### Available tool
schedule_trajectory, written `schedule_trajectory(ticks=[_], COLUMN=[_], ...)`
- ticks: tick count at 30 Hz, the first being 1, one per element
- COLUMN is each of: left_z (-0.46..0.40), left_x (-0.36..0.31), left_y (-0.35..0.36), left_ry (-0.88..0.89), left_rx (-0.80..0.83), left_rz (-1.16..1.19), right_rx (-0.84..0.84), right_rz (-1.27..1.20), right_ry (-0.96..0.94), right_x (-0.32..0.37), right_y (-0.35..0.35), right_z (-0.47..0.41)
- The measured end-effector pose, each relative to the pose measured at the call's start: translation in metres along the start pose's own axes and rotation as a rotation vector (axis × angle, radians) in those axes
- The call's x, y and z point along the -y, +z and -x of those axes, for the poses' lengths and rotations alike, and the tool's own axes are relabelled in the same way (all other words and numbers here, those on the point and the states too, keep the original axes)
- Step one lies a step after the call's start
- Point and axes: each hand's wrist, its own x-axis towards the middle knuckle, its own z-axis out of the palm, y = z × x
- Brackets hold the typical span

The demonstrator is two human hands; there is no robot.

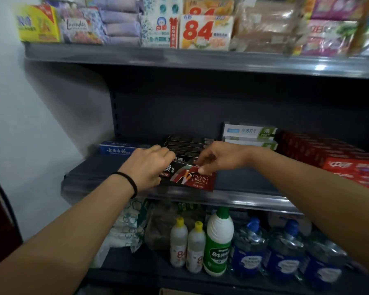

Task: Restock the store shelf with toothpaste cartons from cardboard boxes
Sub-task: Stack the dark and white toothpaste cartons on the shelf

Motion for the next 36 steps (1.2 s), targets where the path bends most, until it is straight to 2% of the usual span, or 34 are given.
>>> schedule_trajectory(ticks=[4,7,10,17,31,36], left_z=[0.000,-0.002,-0.006,-0.025,-0.084,-0.089], left_x=[-0.009,-0.006,0.006,0.024,0.035,0.032], left_y=[-0.006,-0.010,-0.011,0.013,0.088,0.100], left_ry=[0.030,0.045,-0.014,-0.124,-0.126,-0.098], left_rx=[-0.028,-0.042,-0.034,0.102,0.207,0.171], left_rz=[0.008,0.121,0.216,0.294,0.290,0.291], right_rx=[-0.056,-0.111,-0.154,-0.194,-0.186,-0.228], right_rz=[0.070,0.116,0.204,0.319,0.426,0.427], right_ry=[0.006,-0.003,0.002,0.042,0.085,0.066], right_x=[-0.001,-0.001,-0.002,-0.027,-0.077,-0.088], right_y=[-0.002,-0.009,-0.017,-0.014,0.006,0.009], right_z=[0.013,0.022,0.026,0.019,-0.042,-0.048])
